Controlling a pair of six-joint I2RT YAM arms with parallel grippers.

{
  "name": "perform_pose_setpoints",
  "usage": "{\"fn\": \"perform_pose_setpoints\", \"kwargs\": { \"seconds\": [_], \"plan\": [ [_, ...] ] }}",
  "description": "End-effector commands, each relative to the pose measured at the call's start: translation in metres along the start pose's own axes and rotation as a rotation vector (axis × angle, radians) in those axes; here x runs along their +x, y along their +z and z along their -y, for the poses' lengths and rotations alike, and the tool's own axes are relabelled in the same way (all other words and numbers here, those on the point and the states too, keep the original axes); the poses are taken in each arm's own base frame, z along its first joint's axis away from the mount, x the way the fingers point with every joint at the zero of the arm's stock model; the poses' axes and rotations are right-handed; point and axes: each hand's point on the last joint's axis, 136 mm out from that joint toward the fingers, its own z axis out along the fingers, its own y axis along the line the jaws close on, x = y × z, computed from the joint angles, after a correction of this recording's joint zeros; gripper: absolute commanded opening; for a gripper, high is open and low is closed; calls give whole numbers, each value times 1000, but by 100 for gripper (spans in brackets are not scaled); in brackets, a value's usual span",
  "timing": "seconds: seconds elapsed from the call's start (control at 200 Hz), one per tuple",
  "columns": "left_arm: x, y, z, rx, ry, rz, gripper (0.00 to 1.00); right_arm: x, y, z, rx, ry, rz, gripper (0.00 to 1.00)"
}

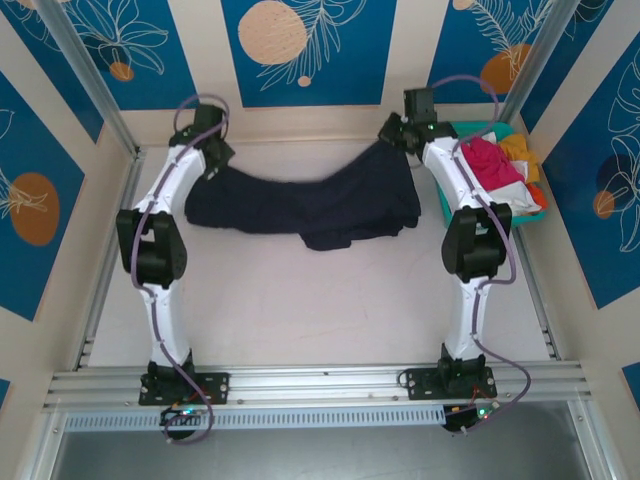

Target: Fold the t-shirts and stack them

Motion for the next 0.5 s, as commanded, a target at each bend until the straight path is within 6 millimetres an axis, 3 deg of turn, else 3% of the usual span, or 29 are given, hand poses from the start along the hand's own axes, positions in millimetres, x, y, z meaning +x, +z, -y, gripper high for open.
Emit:
{"fn": "perform_pose_setpoints", "kwargs": {
  "seconds": [0.0, 0.12, 0.22, 0.365, 0.495],
  "plan": [
    [-67, -53, 32, 115, -11, 131, 0, -64, -56, -57, -146, -41, 147, 0],
    [-133, -125, 71, 319, -105, 318, 0, -118, -120, -110, -324, -61, 338, 0],
    [-170, -192, 91, 488, -145, 459, 0, -151, -183, -143, -435, -111, 485, 0],
    [-192, -271, 80, 571, -166, 564, 0, -169, -252, -158, -502, -171, 595, 0],
    [-187, -318, 61, 579, -132, 596, 0, -159, -273, -147, -507, -174, 539, 0]
  ]
}}
